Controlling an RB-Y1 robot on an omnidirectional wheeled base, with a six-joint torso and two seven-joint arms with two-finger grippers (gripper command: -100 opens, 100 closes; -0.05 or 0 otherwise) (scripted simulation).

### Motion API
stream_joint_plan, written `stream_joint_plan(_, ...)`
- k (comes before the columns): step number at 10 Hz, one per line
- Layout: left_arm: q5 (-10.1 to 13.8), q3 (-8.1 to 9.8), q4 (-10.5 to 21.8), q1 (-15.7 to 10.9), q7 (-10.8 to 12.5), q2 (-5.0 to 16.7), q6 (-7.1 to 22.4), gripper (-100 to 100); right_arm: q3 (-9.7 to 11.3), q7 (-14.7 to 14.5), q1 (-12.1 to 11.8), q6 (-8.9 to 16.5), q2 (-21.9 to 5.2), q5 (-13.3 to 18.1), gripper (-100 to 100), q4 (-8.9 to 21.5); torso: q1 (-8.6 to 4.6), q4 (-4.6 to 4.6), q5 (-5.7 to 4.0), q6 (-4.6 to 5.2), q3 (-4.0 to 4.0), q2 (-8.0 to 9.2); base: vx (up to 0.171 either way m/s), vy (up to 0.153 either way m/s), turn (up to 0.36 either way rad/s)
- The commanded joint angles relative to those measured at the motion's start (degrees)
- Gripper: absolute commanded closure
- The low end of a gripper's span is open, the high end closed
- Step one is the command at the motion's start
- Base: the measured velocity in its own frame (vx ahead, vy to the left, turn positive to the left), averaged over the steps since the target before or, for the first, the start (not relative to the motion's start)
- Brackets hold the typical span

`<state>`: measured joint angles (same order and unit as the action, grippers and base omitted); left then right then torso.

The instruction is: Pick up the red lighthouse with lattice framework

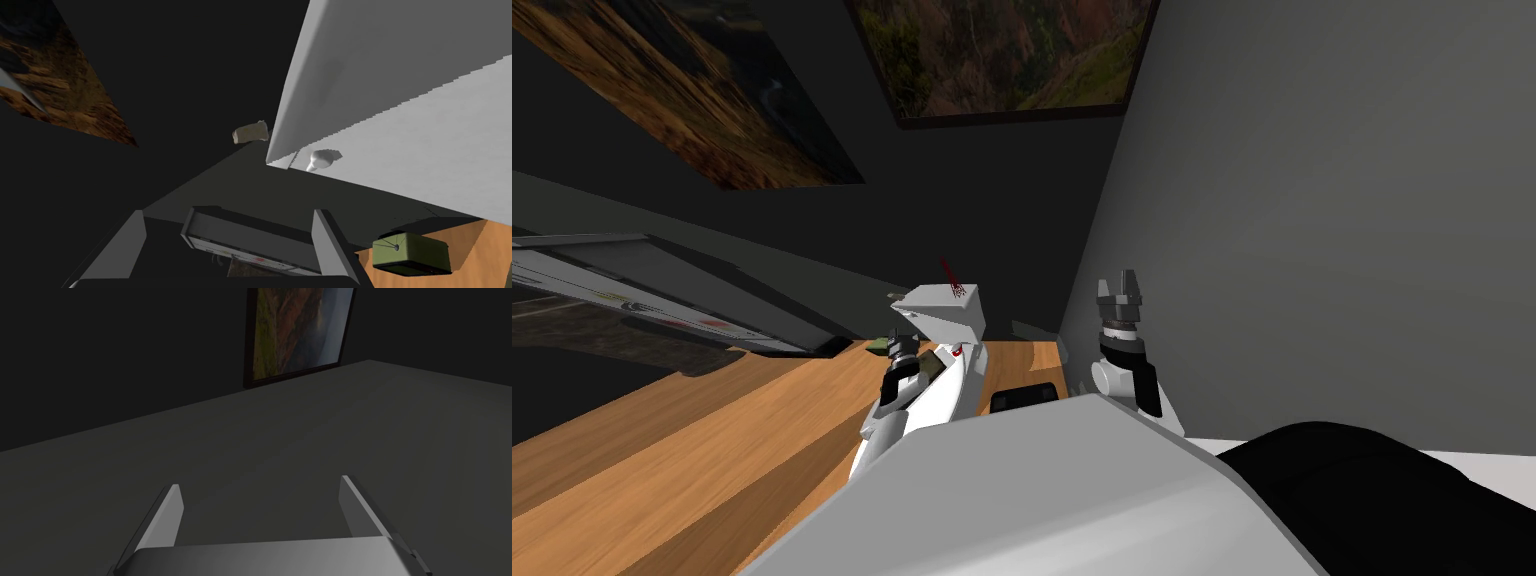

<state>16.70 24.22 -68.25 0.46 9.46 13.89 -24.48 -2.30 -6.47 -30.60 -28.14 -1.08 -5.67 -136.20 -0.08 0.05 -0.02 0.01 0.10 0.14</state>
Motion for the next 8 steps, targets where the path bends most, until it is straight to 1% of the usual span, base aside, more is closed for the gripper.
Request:
stream_joint_plan(1, 1.75, 1.96, 2.86, -2.86, 0.07, -0.24, -0.64, -100, 0.00, 0.00, 0.00, 0.00, 0.00, 0.00, 0, 0.00, 0.00, 0.00, 0.00, 0.00, 0.00, 0.00, -0.061, -0.038, -0.020)
stream_joint_plan(2, 1.75, 1.96, 4.45, -4.35, 0.07, -0.24, -0.64, -100, 0.00, 0.00, 0.00, 0.00, 0.00, 0.00, 0, 0.00, -0.07, 0.01, -0.02, 0.00, 0.02, 0.03, -0.051, -0.031, -0.011)
stream_joint_plan(3, 1.75, 1.96, 4.97, -4.35, 0.07, -0.24, -0.64, -100, 0.00, 0.00, 0.00, 0.00, 0.00, 0.00, 0, 0.00, -0.06, 0.00, -0.02, 0.00, 0.01, 0.01, -0.022, -0.008, -0.001)
stream_joint_plan(4, 3.35, 3.66, 7.05, -6.84, 0.16, -0.50, -1.36, -100, 0.00, 0.00, 0.00, 0.00, 0.00, 0.00, 0, 0.00, 0.01, -0.01, 0.00, -0.01, -0.03, -0.06, -0.041, -0.013, -0.027)
stream_joint_plan(5, 3.35, 3.66, 8.44, -8.07, 0.16, -0.50, -1.36, -100, 0.00, 0.00, 0.00, 0.00, 0.00, 0.00, 0, 0.00, 0.00, -0.01, 0.00, 0.01, -0.02, -0.04, -0.037, -0.016, -0.015)
stream_joint_plan(6, 5.00, 5.32, 10.08, -9.94, 0.23, -0.87, -2.12, -100, 0.00, 0.00, 0.00, 0.00, 0.00, 0.00, 0, 0.00, 0.00, -0.01, 0.00, 0.00, -0.02, -0.05, -0.041, -0.028, -0.025)
stream_joint_plan(7, 5.00, 5.32, 11.97, -11.70, 0.23, -0.87, -2.12, -100, 0.00, 0.00, 0.00, 0.00, 0.00, 0.00, 0, 0.00, -0.05, -0.01, -0.01, 0.00, -0.02, -0.03, -0.040, -0.027, -0.012)
stream_joint_plan(8, 5.00, 5.32, 12.45, -11.85, 0.23, -0.87, -2.12, -100, 0.00, 0.00, 0.00, 0.00, 0.00, 0.00, 0, 0.00, -0.05, -0.01, -0.02, 0.00, -0.02, -0.04, -0.023, -0.010, -0.001)
